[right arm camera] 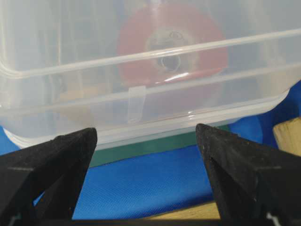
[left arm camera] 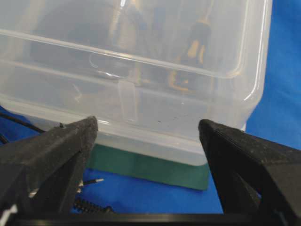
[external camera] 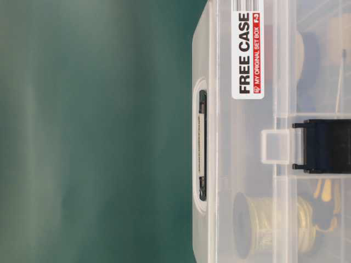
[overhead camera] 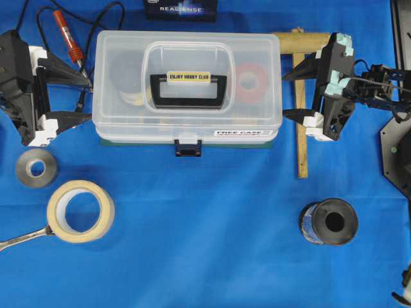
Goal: Open the tool box with both arms.
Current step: 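Lift the clear lid upward and swing it back with both grippers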
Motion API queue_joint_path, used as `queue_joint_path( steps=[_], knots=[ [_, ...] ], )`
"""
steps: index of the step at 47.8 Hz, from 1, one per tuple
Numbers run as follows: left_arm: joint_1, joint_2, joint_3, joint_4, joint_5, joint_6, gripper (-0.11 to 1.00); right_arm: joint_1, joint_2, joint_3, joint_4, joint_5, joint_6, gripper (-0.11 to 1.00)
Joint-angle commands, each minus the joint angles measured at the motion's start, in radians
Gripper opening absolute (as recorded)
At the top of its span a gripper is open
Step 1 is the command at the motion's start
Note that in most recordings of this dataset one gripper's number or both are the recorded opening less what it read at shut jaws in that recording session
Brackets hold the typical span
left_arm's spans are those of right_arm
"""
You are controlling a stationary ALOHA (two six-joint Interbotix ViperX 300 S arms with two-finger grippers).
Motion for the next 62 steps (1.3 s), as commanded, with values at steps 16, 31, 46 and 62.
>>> queue_joint_path(
  steps=[16, 31, 46, 62],
  knots=[
    [0.029, -0.077, -0.031, -0.003, -0.031, -0.005, 0.87, 0.003, -0.063, -0.123, 0.003, 0.031, 0.000, 0.85],
    [0.051, -0.147, -0.028, -0.003, -0.031, -0.005, 0.87, -0.009, -0.127, -0.150, -0.008, 0.057, -0.002, 0.85],
    [0.063, -0.149, -0.028, -0.003, -0.041, -0.006, 0.87, -0.014, -0.155, -0.150, -0.014, 0.057, -0.002, 0.85],
    [0.153, -0.149, -0.032, -0.003, -0.078, -0.003, 0.87, -0.074, -0.156, -0.163, -0.014, 0.054, 0.005, 0.85]
  ],
)
